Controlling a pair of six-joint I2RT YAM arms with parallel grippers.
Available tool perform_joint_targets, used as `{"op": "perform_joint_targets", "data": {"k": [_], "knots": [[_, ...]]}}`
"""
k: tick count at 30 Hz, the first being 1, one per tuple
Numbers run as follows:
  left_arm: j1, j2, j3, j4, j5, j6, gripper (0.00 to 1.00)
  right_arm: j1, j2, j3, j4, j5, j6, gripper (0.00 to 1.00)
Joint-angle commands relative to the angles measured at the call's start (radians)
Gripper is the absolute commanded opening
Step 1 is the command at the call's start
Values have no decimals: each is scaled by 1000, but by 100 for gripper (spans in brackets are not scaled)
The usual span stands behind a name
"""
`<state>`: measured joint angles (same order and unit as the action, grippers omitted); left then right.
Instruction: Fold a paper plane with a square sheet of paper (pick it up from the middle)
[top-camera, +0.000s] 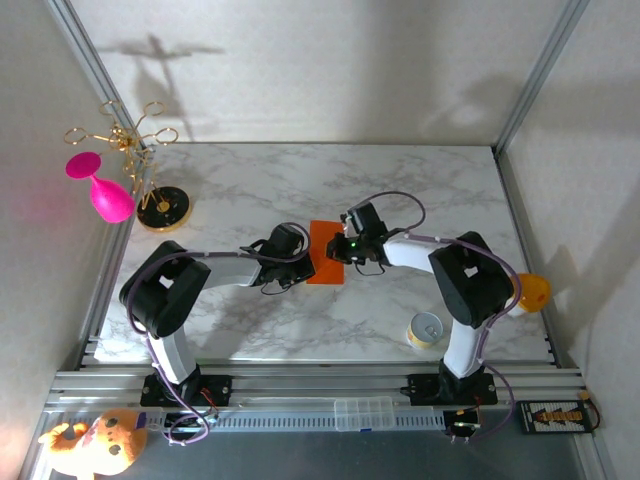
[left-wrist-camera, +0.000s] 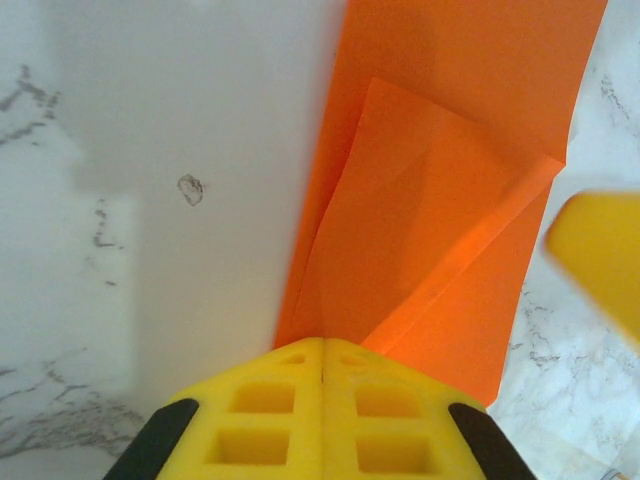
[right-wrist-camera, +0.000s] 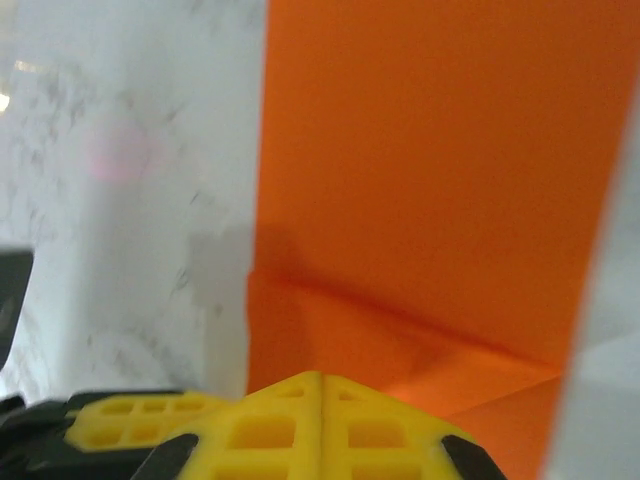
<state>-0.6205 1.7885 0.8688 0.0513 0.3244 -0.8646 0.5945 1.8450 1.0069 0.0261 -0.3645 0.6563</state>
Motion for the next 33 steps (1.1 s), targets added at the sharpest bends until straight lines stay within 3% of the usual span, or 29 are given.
{"op": "perform_joint_targets", "data": {"k": [1,13,28,33], "knots": [[-7,29,-14,-113,-44,-1,0,21,38,-16,7,-16,37,0],[-7,25,-32,-127,-61,-10,0,39,112,42,-58,25,8,0],[-7,17,-68,-129,-56,0,0,-208,181,149,-179,92,-60,0],[-7,-5,-17,-126,-20,45,0,-225,111,163,-185,64,-101,0]]}}
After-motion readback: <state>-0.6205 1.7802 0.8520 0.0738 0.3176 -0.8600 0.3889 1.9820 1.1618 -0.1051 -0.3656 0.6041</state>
